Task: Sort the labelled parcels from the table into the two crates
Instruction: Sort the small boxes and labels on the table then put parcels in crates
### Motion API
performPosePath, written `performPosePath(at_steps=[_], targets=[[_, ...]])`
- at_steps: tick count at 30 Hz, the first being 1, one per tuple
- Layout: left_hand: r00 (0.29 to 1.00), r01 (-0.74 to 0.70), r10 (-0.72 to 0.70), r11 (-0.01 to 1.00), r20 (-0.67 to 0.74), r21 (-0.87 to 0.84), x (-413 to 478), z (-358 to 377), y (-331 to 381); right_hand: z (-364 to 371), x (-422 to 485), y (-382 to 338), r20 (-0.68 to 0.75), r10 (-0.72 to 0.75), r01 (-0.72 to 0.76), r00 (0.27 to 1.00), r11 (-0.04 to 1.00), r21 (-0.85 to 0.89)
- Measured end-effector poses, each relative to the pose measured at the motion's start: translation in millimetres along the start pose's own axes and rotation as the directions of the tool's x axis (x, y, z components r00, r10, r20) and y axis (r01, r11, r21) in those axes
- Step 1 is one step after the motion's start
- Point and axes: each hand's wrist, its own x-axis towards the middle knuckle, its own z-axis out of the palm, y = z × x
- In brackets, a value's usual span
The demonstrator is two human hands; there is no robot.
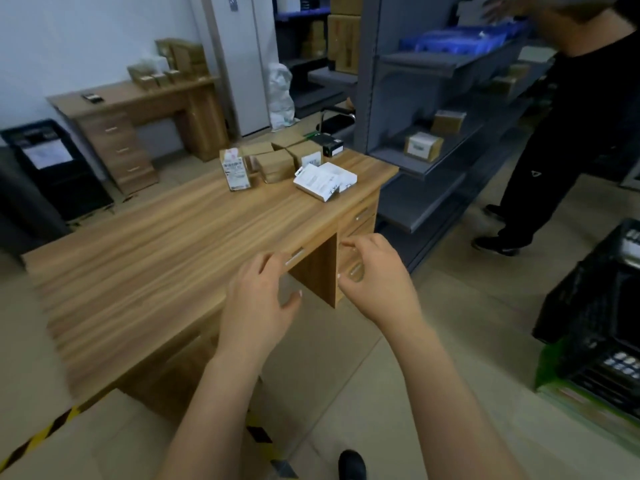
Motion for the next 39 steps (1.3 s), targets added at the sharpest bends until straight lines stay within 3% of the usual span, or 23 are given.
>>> performPosePath(at_steps=[9, 20, 30, 39], targets=[[0.996, 0.089, -0.089, 0.996, -0.005, 0.018, 101.2, 53.8, 18.4, 1.2, 105.0, 62.8, 0.069, -0.042, 0.038, 0.997, 0.998, 0.05], [0.991, 0.08, -0.078, 0.997, 0.112, -0.008, 251.6, 137.8, 36.2, 8.5, 229.3, 138.3, 0.083, 0.023, -0.021, 0.996, 1.0, -0.015], [0.992, 0.079, -0.081, 0.996, 0.1, 0.028, 415.6, 191.4, 1.9, 32.4, 411.4, 172.9, 0.154, 0.037, -0.034, 0.987, 0.999, -0.016], [0.969, 0.22, -0.228, 0.971, 0.092, 0.089, 494.0, 223.3, -22.3, 73.8, 510.5, 209.9, 0.301, -0.018, 0.008, 0.953, 0.999, 0.033]])
